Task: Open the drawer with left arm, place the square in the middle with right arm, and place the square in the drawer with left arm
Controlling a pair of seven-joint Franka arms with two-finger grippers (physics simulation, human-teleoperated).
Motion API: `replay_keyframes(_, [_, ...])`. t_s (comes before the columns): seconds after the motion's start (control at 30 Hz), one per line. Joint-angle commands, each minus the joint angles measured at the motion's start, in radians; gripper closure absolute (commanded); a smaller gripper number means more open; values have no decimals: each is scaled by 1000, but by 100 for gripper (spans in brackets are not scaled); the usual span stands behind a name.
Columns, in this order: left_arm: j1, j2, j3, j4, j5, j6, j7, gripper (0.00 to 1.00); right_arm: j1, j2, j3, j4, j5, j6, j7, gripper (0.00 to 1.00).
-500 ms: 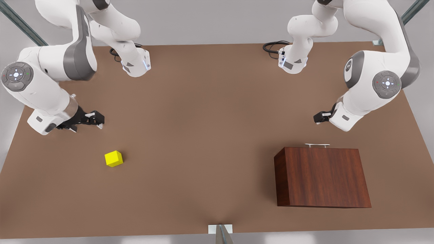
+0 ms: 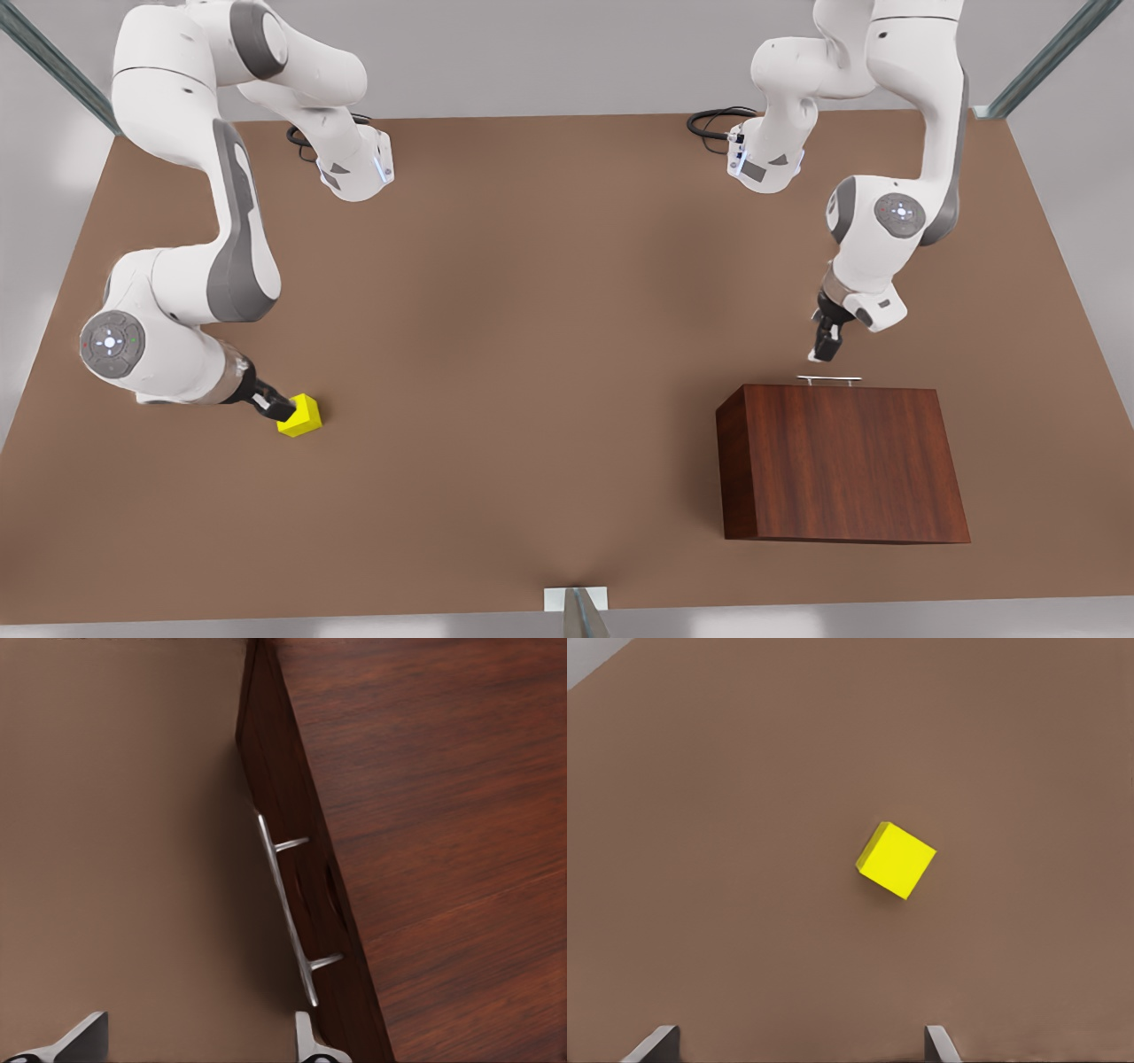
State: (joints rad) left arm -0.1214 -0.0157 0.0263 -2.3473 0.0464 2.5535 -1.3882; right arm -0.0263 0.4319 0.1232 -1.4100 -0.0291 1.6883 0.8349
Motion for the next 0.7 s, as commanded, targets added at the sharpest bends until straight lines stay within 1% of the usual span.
replay_keyframes(0.0, [98, 0, 1, 0, 0, 5, 0, 0, 2, 1, 3, -10, 0, 2, 19, 0])
replay_keyframes(0.07, [100, 8, 21, -17, 0, 77, 0, 0, 31, 22, 3, -21, 8, 10, 179, 0])
replay_keyframes(0.13, [100, 11, 21, -47, 0, 142, 0, 0, 31, 7, 3, -78, 9, 50, 340, 0])
replay_keyframes(0.2, [100, 17, 21, -69, 0, 192, -15, 0, 16, -45, -5, -178, 17, 148, 358, 0])
replay_keyframes(0.23, [100, 29, 21, -69, 0, 209, -21, 0, 13, -56, -7, -201, 15, 152, 389, 0])
replay_keyframes(0.3, [98, 53, 21, -64, 1, 226, -20, 0, -14, -30, -8, -207, 8, 212, 369, 0])
replay_keyframes(0.33, [98, 57, 21, -64, 4, 226, -20, 0, -7, 2, -10, -190, 8, 203, 366, 0])
replay_keyframes(0.37, [100, 68, 21, -63, 6, 238, -18, 0, -15, 44, -8, -190, 17, 252, 360, 0])
replay_keyframes(0.4, [98, 74, 21, -61, 7, 240, -18, 0, -14, 62, -8, -205, 17, 341, 362, 0])
replay_keyframes(0.43, [98, 74, 21, -63, 7, 240, -18, 0, -17, 88, -10, -221, 8, 358, 357, 0])
replay_keyframes(0.5, [98, 72, 21, -63, 7, 240, -18, 0, -66, 137, -10, -215, 14, 430, 334, 0])
replay_keyframes(0.57, [98, 72, 21, -63, 7, 240, -20, 0, -113, 153, -10, -224, 17, 433, 306, 0])
replay_keyframes(0.63, [98, 76, 21, -61, 7, 240, -20, 0, -112, 128, -7, -297, 18, 467, 303, 0])
replay_keyframes(0.67, [98, 79, 21, -56, 6, 241, -20, 0, -118, 100, -7, -382, 21, 545, 303, 0])
